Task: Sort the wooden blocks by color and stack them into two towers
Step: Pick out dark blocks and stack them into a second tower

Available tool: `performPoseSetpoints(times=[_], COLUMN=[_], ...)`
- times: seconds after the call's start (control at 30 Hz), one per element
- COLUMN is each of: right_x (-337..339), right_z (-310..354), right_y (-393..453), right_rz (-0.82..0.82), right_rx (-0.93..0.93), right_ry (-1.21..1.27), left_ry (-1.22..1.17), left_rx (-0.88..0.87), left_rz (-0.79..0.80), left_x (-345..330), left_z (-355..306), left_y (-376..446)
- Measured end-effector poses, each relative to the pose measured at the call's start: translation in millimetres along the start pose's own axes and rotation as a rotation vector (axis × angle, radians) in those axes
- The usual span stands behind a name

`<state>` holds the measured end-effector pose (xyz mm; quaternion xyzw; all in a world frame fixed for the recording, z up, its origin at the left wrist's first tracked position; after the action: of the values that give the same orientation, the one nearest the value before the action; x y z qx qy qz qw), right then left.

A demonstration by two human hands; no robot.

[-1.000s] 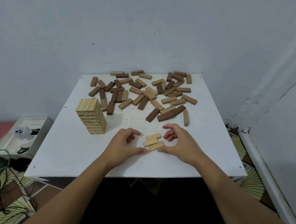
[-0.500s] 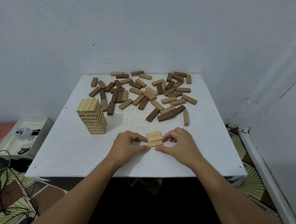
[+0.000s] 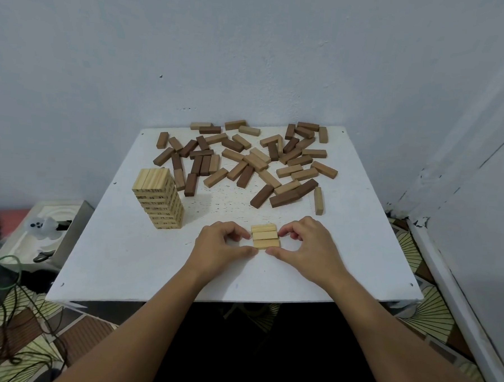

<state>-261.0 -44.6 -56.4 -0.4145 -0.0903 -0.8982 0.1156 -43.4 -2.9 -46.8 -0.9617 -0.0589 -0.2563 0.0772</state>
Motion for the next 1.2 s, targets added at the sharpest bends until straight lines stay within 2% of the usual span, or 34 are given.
performPoseSetpoints(times=[0.4,1.2], right_x=[0.7,-0.8], right_z=[0.1,-0.9], right_y=[-3.2,-0.2], right_rz=[-0.012,-0.028], right_rx=[-0.005,-0.014], right_ry=[-0.001,0.022], left_ry=[0.032,0.014], left_rx=[0.035,-0.022], left_rz=[0.069,0.002], left_x=[4.9,3.9], left_z=[-1.7,3.0], left_y=[1.9,1.6])
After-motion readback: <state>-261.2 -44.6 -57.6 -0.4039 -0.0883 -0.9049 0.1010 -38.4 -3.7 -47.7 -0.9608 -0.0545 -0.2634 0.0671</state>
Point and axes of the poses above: each hand's wrist, its own y-axis towards the middle knuckle, its own x-axis out of the back of the hand, z = x × y, the point moved 5 cm from there along y, towards the middle knuckle, and after that the axes turned 1 degree about -y, right-handed, at the moved point
